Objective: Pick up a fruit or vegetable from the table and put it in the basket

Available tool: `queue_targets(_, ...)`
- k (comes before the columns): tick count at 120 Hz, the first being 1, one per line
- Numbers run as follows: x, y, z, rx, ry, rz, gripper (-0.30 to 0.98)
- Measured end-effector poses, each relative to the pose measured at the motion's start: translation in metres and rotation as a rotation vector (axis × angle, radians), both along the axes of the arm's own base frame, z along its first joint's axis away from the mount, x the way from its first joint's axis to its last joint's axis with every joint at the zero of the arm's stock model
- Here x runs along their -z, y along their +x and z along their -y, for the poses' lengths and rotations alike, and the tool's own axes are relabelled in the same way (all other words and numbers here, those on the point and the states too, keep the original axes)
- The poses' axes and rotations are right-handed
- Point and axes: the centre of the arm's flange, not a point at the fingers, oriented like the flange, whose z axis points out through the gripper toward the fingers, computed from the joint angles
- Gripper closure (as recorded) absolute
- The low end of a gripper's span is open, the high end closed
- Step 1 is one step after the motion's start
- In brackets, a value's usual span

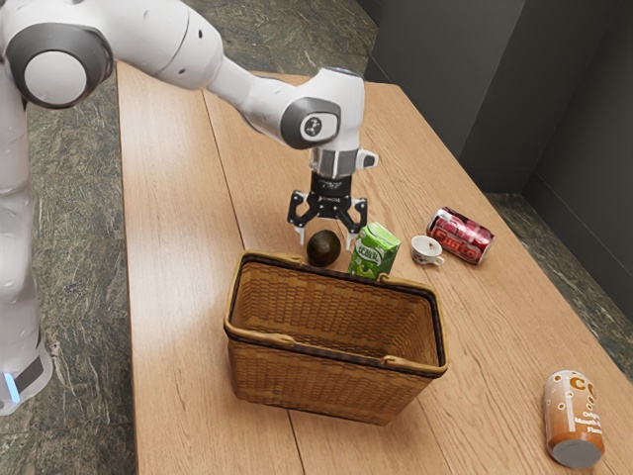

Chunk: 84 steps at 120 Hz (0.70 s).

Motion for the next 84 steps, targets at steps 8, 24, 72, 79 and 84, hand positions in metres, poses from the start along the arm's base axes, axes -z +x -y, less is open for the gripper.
queue_targets(8, 0.0, 0.001, 0.0, 0.001, 0.0, 0.005, 0.05)
queue_targets(24, 0.001, 0.002, 0.001, 0.004, 0.002, 0.013, 0.13)
queue_targets(72, 0.011, 0.007, 0.002, 0.006, 0.01, 0.023, 0.25)
queue_targets(79, 0.01, 0.008, 0.001, 0.002, 0.013, 0.027, 0.35)
queue_targets(84, 0.01, 0.008, 0.001, 0.0, 0.015, 0.028, 0.4)
